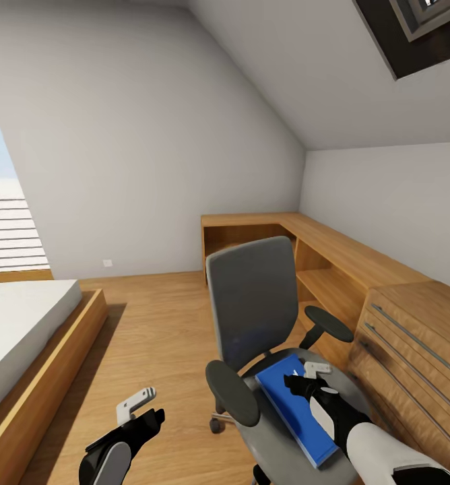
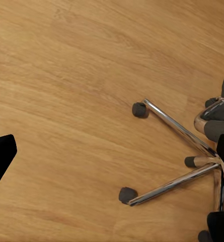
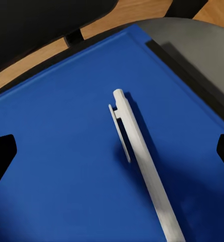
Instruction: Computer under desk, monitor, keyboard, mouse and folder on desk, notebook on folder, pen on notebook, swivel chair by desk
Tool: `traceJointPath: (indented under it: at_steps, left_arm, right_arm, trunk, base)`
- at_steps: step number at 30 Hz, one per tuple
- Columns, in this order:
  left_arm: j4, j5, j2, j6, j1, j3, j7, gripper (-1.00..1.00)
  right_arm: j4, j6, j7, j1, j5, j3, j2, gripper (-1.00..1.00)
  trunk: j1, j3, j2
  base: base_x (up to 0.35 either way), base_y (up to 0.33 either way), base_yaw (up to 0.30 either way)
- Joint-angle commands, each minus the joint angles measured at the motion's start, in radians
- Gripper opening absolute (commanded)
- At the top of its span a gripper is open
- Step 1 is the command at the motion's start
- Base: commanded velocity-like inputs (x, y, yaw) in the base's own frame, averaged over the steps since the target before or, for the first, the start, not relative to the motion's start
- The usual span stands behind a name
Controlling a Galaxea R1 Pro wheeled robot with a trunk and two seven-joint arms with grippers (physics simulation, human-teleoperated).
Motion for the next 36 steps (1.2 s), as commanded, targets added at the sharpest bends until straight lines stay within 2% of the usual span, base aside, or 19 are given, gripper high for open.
traceJointPath:
  at_steps: [1, 18, 29, 36]
  left_arm:
    - [-0.001, 0.009, 0.000, 0.001, -0.001, -0.001, 0.010, 1.00]
    - [-0.001, 0.009, 0.000, 0.001, -0.001, -0.001, 0.011, 1.00]
    - [-0.001, 0.009, 0.000, 0.001, -0.001, -0.002, 0.013, 1.00]
    - [-0.001, 0.009, 0.000, 0.001, -0.001, -0.002, 0.013, 1.00]
  right_arm:
    - [-0.001, 0.003, -0.004, 0.000, -0.010, 0.009, -0.001, 1.00]
    - [-0.002, 0.025, -0.004, 0.000, -0.010, 0.009, 0.000, 1.00]
    - [-0.004, 0.041, -0.004, 0.000, -0.010, 0.009, 0.000, 1.00]
    - [-0.004, 0.042, -0.004, 0.000, -0.010, 0.009, 0.000, 1.00]
  trunk:
    - [0.000, -0.001, -0.001]
    - [0.000, -0.001, -0.001]
    - [0.042, -0.036, -0.078]
    - [0.042, -0.036, -0.078]
  base:
    - [0.000, 0.000, 0.000]
    - [0.000, 0.000, 0.000]
    - [0.000, 0.000, 0.000]
    - [0.000, 0.000, 0.000]
